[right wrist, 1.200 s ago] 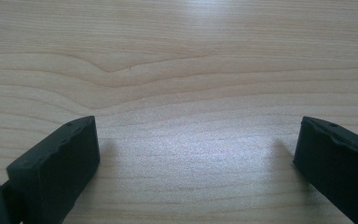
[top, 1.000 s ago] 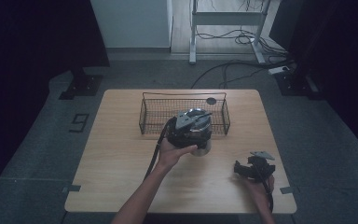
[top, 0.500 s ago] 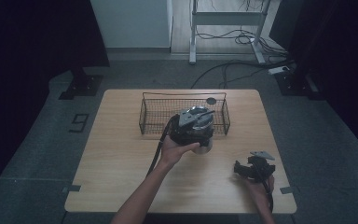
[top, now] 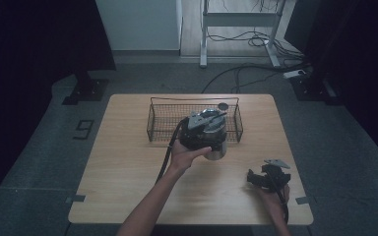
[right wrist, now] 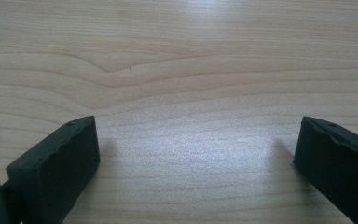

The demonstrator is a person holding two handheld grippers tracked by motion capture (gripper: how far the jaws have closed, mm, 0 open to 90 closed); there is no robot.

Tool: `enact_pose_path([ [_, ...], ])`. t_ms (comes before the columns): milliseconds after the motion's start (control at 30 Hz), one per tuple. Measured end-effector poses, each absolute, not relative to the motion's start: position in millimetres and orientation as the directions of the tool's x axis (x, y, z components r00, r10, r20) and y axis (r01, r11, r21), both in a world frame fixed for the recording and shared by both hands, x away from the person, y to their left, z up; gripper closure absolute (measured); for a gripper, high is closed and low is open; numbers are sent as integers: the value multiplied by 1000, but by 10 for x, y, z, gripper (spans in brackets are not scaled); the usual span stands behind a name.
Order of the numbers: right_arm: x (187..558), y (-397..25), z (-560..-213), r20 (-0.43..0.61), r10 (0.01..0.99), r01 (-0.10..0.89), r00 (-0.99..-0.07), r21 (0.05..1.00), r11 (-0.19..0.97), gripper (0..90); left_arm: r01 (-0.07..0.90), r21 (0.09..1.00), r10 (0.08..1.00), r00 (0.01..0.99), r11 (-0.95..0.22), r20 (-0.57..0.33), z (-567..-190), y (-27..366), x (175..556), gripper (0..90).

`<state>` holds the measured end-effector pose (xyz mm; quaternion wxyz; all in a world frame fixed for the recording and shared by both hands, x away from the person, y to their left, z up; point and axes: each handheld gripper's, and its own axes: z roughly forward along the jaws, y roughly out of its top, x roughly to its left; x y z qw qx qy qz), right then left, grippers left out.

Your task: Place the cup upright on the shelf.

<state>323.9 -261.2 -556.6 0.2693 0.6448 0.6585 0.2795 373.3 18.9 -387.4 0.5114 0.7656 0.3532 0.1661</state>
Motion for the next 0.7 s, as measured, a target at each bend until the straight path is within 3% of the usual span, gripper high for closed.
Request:
enact_pose_path([
  [700, 3239, -2611, -5566, 6, 1000, 699, -23, 715, 12, 0, 387, 896, 725, 678, -219, -116, -3848, 187, 3888, 39],
])
